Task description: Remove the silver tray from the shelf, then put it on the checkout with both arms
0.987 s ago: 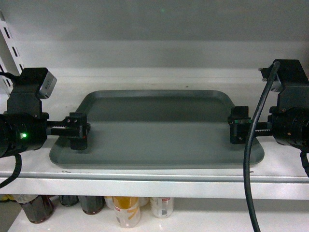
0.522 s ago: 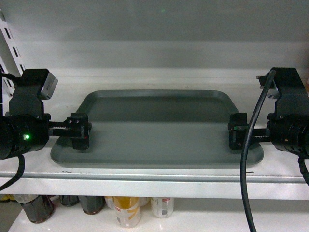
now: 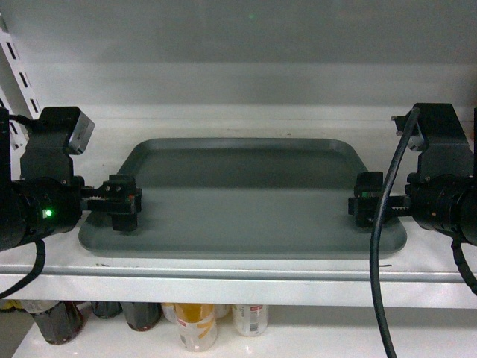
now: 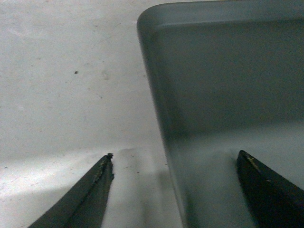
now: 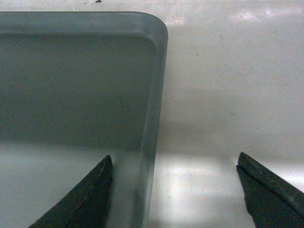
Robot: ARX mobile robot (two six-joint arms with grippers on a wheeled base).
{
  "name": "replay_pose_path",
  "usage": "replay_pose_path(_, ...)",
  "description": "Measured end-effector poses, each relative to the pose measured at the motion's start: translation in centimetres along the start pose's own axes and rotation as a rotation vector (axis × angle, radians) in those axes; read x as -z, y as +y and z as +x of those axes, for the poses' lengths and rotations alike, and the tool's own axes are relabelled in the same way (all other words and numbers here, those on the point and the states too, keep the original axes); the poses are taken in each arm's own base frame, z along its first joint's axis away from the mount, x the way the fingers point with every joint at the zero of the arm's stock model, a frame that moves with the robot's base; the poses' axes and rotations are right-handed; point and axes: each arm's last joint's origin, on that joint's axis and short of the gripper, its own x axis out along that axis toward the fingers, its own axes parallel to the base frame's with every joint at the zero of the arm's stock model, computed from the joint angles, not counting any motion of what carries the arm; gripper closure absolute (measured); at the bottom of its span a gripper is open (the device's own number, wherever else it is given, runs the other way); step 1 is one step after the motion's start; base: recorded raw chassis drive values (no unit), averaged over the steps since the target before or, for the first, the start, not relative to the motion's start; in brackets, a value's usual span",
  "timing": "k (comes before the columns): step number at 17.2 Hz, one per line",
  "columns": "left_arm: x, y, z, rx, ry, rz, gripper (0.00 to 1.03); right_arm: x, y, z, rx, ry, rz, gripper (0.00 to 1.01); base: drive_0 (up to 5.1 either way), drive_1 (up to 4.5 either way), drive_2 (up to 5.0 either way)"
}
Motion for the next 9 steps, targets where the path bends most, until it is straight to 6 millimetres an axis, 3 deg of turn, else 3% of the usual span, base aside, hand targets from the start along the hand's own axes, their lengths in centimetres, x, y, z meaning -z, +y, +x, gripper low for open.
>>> replay_pose_path(2, 0.03, -0.22, 0.04, 0.016, -0.003, 0.002, 0.38, 0.03, 0.21, 0.04, -0.004, -0.001, -0.002, 0.37, 0.0, 0.0, 0.0)
replay_pose_path(3, 0.02, -0.4, 0.02, 0.027, -0.011, 0.006, 0.54, -0.01, 0.26, 0.1, -0.002, -0.003, -0.002, 0.55, 0.0, 0.0, 0.0)
replay_pose_path(5, 0.07, -0.1, -0.11, 0.015, -0.028, -0.046, 0.97, -0.08, 0.71, 0.15, -0.004, -0.004, 0.048, 0.97, 0.0, 0.0, 0.0)
replay_pose_path(9, 0.11, -0.1, -0.17, 0.021, -0.034, -0.102, 0.99, -0.09, 0.74, 0.17, -0.003, -0.002, 0.079, 0.98, 0.0, 0.0, 0.0)
